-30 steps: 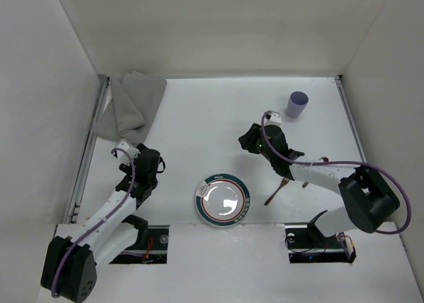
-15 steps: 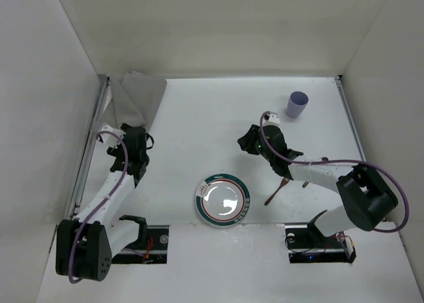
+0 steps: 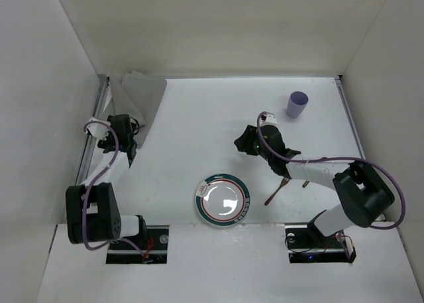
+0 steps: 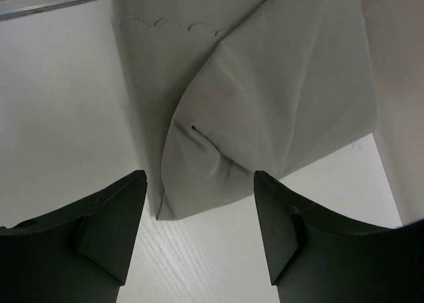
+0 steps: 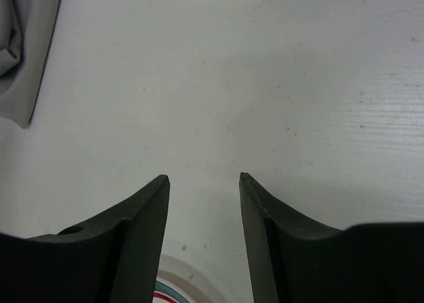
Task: Set the dinner table for one person
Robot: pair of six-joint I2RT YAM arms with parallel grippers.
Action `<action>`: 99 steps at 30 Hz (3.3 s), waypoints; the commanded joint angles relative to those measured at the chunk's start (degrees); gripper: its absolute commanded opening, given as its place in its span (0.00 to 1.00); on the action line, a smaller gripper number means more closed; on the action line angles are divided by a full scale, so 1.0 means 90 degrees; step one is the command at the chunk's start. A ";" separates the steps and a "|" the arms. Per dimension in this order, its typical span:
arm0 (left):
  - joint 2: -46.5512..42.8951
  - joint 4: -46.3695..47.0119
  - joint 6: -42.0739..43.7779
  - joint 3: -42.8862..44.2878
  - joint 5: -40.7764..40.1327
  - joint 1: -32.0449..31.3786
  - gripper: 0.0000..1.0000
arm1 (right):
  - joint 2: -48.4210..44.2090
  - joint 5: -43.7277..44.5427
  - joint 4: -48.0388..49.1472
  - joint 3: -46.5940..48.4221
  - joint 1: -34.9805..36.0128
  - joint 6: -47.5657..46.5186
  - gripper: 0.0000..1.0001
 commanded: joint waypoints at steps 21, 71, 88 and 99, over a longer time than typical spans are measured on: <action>0.2426 0.2190 -0.0662 0.0591 0.1446 0.0319 0.16 | 0.0095 -0.0077 0.0144 0.0347 0.0132 -0.0252 0.55; 0.0530 0.2591 -0.0565 -0.1744 0.1358 -0.1762 0.59 | 0.3972 -0.0292 -0.0520 0.4731 0.0522 0.0558 0.63; 0.2632 0.3754 -0.0662 -0.1070 0.1837 -0.1391 0.07 | 0.3476 -0.0293 -0.0403 0.4626 0.0337 0.0461 0.09; 0.2701 0.3890 -0.0828 -0.1206 0.1740 -0.1391 0.02 | -0.0293 0.1357 -0.0929 0.0839 -0.0317 0.0245 0.06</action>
